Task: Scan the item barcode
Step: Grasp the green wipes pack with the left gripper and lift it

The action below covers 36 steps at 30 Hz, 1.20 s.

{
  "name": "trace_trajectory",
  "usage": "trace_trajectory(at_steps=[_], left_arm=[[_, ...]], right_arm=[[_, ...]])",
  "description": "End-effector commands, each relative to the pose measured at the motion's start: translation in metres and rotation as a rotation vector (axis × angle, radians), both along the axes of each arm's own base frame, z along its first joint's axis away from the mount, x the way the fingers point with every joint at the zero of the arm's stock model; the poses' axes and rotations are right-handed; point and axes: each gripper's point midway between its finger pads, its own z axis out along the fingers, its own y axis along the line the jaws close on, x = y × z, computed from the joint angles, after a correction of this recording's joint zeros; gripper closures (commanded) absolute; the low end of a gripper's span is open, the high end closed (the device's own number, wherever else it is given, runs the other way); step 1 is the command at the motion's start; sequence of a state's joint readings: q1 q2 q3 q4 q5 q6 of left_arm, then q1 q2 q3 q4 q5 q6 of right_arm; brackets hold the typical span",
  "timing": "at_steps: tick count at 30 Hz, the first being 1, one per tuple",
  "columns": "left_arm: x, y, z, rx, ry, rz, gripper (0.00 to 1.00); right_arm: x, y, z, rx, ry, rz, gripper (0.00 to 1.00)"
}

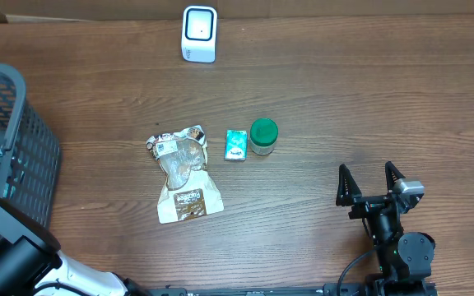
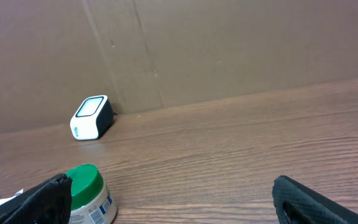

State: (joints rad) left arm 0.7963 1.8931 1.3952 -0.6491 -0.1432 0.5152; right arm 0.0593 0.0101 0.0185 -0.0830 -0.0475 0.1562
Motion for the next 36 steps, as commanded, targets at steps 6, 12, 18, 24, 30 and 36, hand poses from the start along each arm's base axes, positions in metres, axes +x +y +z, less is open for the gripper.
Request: trace_trajectory(at_steps=[6, 12, 18, 24, 30, 36], left_arm=[[-0.007, -0.006, -0.03, -0.047, 0.072, -0.059, 0.2], [-0.01, -0.01, -0.047, -0.083, 0.1, -0.048, 0.13], [-0.015, -0.017, -0.059, -0.13, 0.12, -0.014, 0.19], [-0.023, -0.025, -0.067, -0.183, 0.105, 0.133, 0.37], [-0.031, -0.034, -0.07, -0.236, 0.087, 0.301, 0.52], [-0.035, -0.038, -0.07, -0.257, 0.075, 0.394, 0.86]], right_arm=[[0.0, -0.001, -0.003, -0.008, -0.001, -0.006, 0.0], [0.0, -0.001, -0.003, -0.008, -0.001, -0.006, 0.0], [0.0, -0.001, -0.003, -0.008, -0.001, -0.006, 0.0], [0.0, -0.001, -0.003, -0.008, -0.001, -0.006, 0.0], [0.0, -0.001, -0.003, -0.008, -0.001, -0.006, 0.0], [0.0, -0.001, -0.003, -0.008, -0.001, -0.006, 0.0]])
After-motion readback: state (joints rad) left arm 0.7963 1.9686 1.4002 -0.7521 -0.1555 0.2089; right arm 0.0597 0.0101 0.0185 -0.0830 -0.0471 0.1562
